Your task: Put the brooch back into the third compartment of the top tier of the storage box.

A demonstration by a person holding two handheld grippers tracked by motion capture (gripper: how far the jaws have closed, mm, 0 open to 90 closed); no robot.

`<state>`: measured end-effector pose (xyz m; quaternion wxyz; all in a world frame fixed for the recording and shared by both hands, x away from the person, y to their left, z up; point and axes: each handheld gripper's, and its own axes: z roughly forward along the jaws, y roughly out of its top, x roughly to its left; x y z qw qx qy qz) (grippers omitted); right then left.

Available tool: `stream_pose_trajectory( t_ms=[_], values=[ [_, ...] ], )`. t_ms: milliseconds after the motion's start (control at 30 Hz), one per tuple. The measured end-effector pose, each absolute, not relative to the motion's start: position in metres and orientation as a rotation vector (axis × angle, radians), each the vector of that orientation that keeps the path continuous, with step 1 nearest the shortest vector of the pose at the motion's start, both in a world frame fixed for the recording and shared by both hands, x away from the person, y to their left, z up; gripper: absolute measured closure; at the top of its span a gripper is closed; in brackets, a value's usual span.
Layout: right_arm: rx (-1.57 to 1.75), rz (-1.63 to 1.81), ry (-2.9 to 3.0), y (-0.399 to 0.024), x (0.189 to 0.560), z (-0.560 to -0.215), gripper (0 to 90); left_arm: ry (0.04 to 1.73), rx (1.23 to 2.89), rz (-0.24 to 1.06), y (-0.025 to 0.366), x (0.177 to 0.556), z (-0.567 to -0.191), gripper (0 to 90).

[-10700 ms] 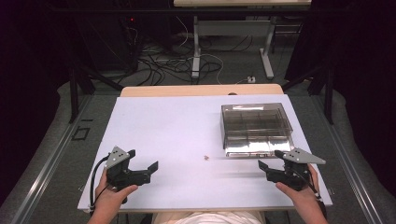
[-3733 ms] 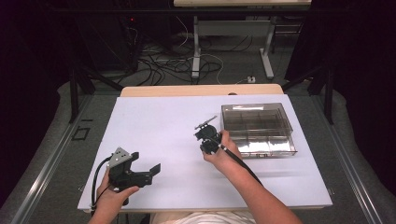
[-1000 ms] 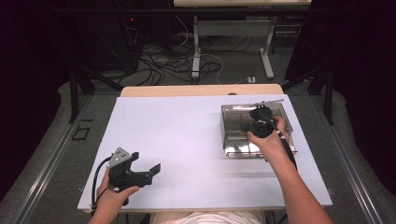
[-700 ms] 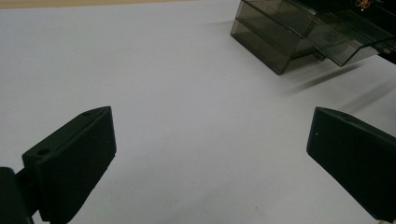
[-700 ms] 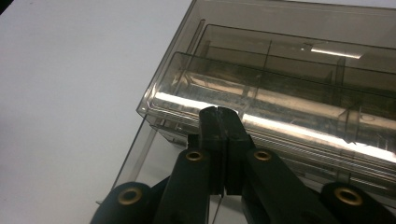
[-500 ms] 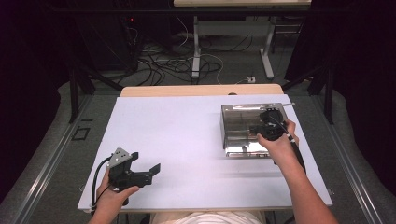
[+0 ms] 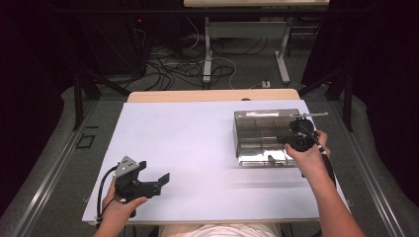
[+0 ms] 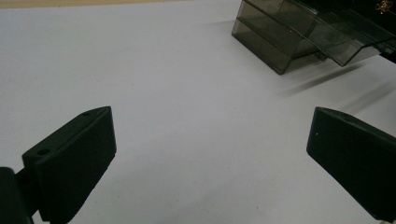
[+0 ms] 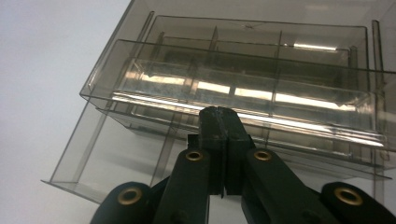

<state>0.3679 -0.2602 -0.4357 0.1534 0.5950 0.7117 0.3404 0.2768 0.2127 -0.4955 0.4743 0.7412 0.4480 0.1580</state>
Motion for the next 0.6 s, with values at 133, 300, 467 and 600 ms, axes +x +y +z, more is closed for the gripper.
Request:
stream_pose_trajectory(
  t_ms=[133,300,467,600],
  values=[
    [1.718,0.967,2.024,-0.267,0.365,-0.438,90.0,1.096,1.817,0.385,0.213,0.277,-0.495,1.2],
    [1.734,0.974,2.005,-0.277,0.361,-0.44,90.0,1.095,1.815,0.387,0.212,0.277,-0.496,1.2],
    [1.74,0.967,1.986,-0.284,0.36,-0.441,90.0,1.093,1.814,0.387,0.211,0.277,-0.496,1.2],
    [1.755,0.956,1.97,-0.289,0.359,-0.442,90.0,1.094,1.814,0.387,0.212,0.277,-0.496,1.2]
  ],
)
